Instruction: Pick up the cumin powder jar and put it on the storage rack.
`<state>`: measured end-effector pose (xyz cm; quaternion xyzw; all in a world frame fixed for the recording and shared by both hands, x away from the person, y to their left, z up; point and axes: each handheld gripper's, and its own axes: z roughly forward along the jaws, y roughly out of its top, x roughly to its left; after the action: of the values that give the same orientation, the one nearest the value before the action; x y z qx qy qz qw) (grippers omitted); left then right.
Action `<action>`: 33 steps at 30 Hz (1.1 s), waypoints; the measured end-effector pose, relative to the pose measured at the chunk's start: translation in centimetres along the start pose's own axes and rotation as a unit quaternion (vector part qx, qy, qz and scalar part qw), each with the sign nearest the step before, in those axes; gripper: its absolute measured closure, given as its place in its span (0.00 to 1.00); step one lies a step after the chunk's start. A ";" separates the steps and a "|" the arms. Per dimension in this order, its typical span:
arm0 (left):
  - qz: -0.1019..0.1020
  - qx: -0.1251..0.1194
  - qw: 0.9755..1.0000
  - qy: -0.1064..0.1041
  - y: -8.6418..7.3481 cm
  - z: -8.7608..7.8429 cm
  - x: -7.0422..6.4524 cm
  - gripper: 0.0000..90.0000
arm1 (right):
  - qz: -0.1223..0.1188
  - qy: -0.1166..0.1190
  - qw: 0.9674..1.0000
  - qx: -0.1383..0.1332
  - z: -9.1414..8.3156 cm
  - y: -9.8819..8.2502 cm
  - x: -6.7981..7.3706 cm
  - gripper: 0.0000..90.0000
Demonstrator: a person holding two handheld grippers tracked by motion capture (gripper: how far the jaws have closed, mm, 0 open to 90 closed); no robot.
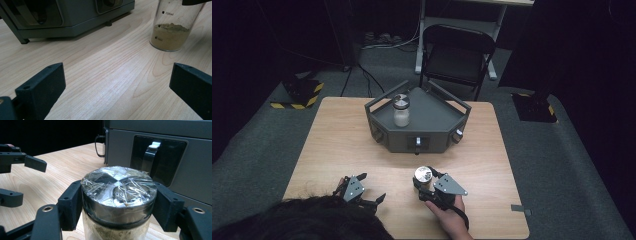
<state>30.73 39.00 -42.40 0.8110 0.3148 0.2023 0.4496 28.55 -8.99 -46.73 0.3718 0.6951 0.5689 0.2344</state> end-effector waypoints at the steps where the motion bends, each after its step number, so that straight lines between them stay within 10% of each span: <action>1: 0.001 0.000 1.000 -0.001 0.0 0.0 0.0 0.01 | -0.001 0.000 1.000 0.000 0.0 0.0 0.0 0.37; 15: 0.002 0.001 1.000 -0.001 0.0 0.0 0.0 0.01 | 0.011 0.001 1.000 -0.005 -0.7 0.5 -0.4 0.38; 33: 0.002 0.004 1.000 0.004 0.1 0.0 -0.2 0.01 | 0.011 -0.055 0.998 -0.004 -2.5 4.6 -1.5 0.38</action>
<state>30.58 38.80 -42.32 0.8125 0.3155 0.2054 0.4451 28.76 -11.35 -41.85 0.4089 0.6746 0.5533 0.2673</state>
